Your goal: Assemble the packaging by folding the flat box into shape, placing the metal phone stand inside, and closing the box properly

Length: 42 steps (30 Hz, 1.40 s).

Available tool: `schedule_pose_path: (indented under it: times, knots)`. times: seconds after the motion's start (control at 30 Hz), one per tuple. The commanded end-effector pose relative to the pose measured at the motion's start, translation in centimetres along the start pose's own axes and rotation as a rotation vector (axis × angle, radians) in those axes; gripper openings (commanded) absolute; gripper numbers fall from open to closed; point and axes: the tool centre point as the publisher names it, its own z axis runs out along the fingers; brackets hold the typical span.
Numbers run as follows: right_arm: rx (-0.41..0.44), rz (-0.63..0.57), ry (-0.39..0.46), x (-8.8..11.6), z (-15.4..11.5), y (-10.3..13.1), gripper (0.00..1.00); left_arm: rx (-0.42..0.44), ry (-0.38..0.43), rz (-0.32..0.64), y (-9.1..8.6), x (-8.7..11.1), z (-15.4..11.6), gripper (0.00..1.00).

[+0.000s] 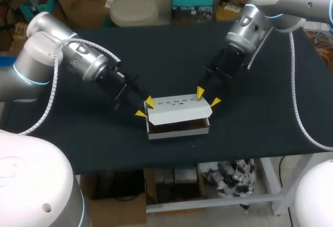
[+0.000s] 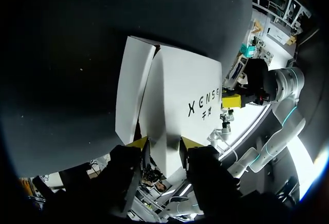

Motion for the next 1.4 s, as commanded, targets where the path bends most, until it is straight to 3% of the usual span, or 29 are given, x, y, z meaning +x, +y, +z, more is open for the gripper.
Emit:
schedule_pose_path:
  times: [0.03, 1.4]
  knots:
    - [0.0, 0.002, -0.008, 0.1, 0.51, 0.1, 0.53, -0.005, -0.008, 0.004, -0.28, -0.02, 0.27, 0.38]
    - [-0.064, 0.003, -0.025, 0.26, 0.96, 0.41, 0.5, 0.015, -0.043, 0.028, -0.21, 0.09, 0.42, 0.39]
